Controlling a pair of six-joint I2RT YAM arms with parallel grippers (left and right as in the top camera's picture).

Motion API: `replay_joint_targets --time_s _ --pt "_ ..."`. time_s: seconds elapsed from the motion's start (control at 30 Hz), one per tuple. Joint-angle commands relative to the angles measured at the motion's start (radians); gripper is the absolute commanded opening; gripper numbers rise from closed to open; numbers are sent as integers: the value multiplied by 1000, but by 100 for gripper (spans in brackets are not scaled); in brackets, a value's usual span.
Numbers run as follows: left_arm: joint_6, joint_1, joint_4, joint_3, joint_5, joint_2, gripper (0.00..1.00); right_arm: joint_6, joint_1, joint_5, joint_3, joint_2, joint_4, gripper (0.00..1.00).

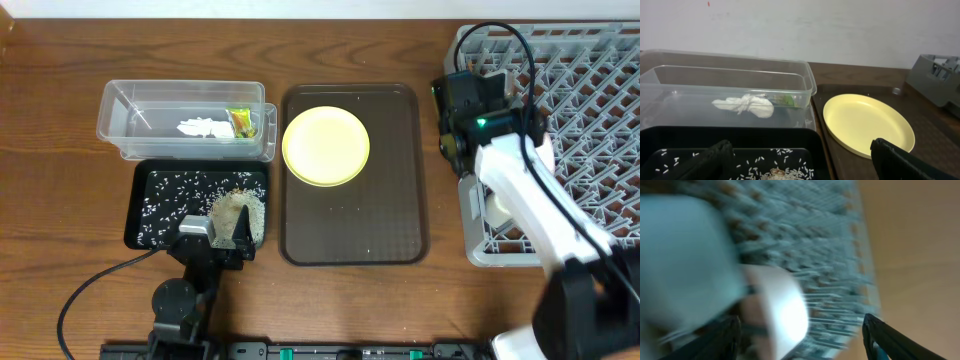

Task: Sort waste into correct bins and load items into the dishwasher rack
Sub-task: 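Reach right gripper to the yellow plate edge and grasp it, then lift the yellow plate and stand it upright in the dish rack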

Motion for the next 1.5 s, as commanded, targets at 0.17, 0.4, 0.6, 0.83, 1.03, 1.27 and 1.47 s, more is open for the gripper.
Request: replay_joint_targets --time_s 0.17,0.4,0.6,0.83,1.03,1.27,1.47 --pt "5 4 -17 -27 -4 -8 90 280 169 -1036 10 -209 -38 64" --pt "5 4 -17 -27 -4 -8 90 518 308 -938 -33 -43 -9 61" --pt "5 4 -17 -27 -4 -8 90 612 296 -868 -33 156 146 48" --pt "5 4 -17 -27 -4 -8 90 625 271 -872 -33 317 306 41" --pt "5 4 -17 -27 -4 -8 90 644 263 -864 -32 382 295 12" --pt "5 4 -17 -27 -4 -8 90 618 206 -776 -31 236 198 1" --pt "5 4 -17 -27 -4 -8 90 409 127 -537 -31 -66 124 1"
